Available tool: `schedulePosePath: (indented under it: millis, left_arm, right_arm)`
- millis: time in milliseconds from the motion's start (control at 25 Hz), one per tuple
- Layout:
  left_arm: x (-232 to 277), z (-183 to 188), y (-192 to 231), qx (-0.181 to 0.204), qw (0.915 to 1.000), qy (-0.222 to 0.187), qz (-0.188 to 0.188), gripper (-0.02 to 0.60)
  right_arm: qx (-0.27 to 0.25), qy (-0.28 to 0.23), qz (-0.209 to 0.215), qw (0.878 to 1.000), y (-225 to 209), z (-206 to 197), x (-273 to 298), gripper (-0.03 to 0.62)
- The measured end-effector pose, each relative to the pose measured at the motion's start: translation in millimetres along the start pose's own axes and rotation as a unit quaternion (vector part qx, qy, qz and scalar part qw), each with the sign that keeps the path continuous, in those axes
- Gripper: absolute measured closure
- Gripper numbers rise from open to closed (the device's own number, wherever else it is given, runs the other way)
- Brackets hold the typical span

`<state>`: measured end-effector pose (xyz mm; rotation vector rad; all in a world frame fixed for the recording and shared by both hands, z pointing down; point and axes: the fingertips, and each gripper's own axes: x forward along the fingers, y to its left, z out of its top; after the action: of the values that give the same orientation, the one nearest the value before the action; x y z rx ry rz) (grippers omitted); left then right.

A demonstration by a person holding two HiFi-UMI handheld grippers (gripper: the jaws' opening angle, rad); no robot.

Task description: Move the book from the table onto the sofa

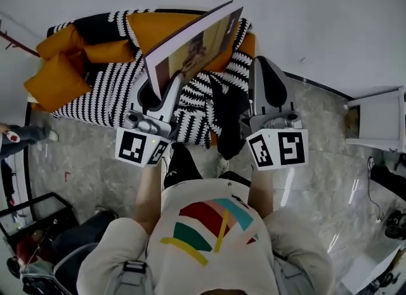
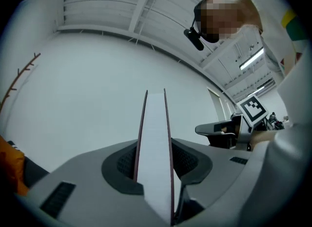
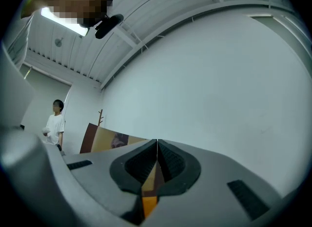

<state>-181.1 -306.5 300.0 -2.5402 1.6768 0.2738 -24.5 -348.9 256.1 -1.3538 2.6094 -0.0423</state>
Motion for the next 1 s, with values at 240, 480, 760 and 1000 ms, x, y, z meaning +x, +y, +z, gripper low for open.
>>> schedulePosePath:
  millis: [240,480,760,1000]
  left_arm:
    - [6.9,-78.7,106.6,-0.065,0.9953,0.056,-0.045,0.426]
    - [15.4,-179.9,163.4,-0.109,0.9724,0.169,-0.118,0.427]
    - [24.9,-266.9,165.0,-0.135,0.9421,0.257,-0.169,0.428]
    - [31.0,-335.2,155.8,-0.152,0.9168,0.311,-0.199,0.426]
  right_arm:
    - [-0.018,0.062,-0.029,0.998,49.2,-64.9,95.9,0.58]
    - [-0.004,0.125,-0.078,0.989,65.6,-132.2,154.9,0.58]
    - [0.01,0.181,-0.125,0.976,33.3,-181.4,170.5,0.58]
    - [0.036,0.219,-0.131,0.966,12.1,-231.4,182.0,0.58]
